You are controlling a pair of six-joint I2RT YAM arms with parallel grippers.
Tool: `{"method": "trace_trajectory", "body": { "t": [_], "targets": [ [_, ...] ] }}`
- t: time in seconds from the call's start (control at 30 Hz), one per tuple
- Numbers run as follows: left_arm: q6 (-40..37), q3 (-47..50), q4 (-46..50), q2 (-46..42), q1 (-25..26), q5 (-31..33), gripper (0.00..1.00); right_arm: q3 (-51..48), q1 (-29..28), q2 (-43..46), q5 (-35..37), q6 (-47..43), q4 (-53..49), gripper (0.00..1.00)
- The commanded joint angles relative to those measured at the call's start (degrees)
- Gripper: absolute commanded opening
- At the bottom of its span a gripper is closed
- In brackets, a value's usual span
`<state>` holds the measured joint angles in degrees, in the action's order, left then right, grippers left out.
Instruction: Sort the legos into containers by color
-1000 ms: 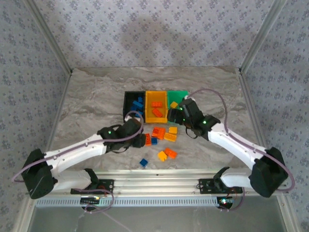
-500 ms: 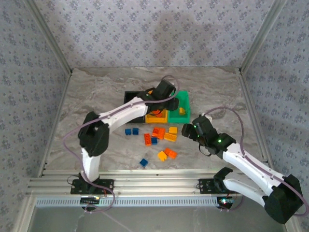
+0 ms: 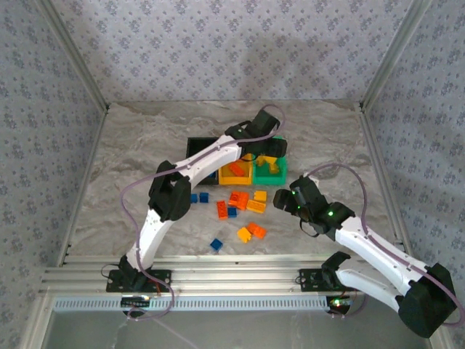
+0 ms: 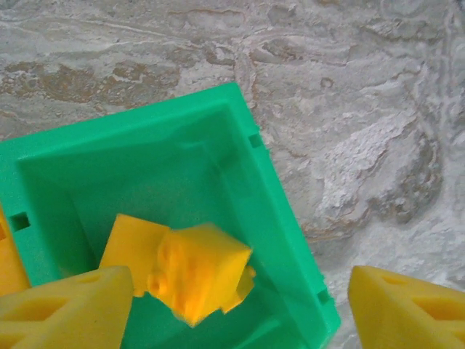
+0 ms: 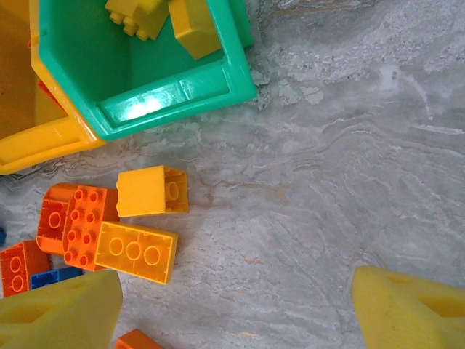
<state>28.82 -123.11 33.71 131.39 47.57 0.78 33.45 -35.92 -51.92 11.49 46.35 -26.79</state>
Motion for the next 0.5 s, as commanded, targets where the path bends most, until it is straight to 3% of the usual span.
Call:
{"method": "trace_trajectory", "body": {
  "t": [0.0,0.17,0.2,0.47],
  "targets": [
    [0.62,-2.84,2.28,-1.05,-0.15,-2.3,0.83,-0.79,-0.44,-0.92,-0.79,1.13,0.4,0.85],
    [1.81,7.3,-3.77,-11.08,-0.1,-3.86,0.91,0.06,-0.91,-4.37,-2.58,0.84,3.89,0.85],
    [2.15,10.69,-5.73,-14.23,-0.1,-4.15,0.99,0.34,-1.17,-5.61,-2.82,0.64,4.87,0.84],
    [6.15,47.9,-17.94,-42.36,-0.02,-1.81,1.0,4.84,-3.26,-17.25,-2.52,-1.43,11.93,0.82]
  ]
}}
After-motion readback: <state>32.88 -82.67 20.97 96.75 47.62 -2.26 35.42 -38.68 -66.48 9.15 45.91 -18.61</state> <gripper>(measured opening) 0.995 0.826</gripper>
